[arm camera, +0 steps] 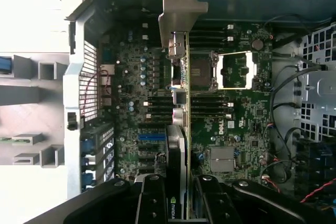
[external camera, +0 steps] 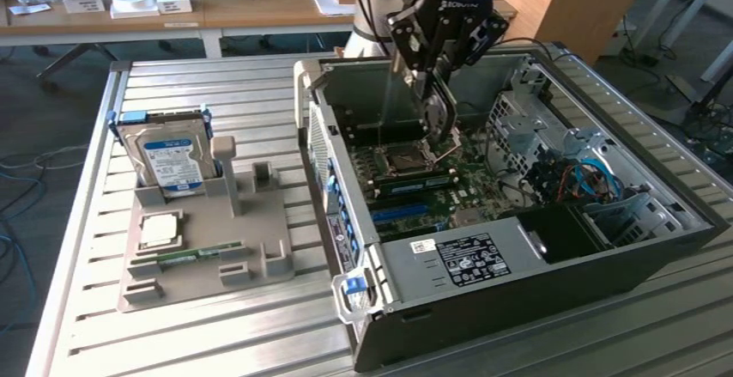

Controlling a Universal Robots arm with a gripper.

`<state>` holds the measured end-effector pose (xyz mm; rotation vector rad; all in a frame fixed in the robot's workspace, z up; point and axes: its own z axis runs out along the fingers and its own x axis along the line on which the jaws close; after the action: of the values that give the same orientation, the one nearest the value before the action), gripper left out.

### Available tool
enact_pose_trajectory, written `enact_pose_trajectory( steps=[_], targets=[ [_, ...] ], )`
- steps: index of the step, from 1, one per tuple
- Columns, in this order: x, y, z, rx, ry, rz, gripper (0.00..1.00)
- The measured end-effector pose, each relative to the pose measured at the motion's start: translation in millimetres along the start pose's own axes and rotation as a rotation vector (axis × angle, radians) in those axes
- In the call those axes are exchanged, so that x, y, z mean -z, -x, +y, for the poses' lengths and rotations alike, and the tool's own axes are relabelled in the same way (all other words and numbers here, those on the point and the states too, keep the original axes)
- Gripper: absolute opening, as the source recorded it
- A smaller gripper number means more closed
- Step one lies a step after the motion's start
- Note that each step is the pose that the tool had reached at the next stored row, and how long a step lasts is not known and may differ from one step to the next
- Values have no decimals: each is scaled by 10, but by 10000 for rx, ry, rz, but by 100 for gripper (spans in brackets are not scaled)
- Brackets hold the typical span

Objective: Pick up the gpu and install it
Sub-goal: 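Pick up the gpu and move the gpu toward the slot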

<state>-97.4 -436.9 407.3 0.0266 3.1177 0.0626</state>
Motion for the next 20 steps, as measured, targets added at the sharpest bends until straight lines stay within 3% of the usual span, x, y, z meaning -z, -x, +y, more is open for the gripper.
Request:
enact_pose_trajectory(
  steps=[7, 14, 20],
  targets=[
    [-3, 125, 4, 0, 0, 0, 27],
    [-4, 137, 6, 0, 0, -1, 27],
    [-6, 227, 8, -1, 0, 0, 27]
  ],
)
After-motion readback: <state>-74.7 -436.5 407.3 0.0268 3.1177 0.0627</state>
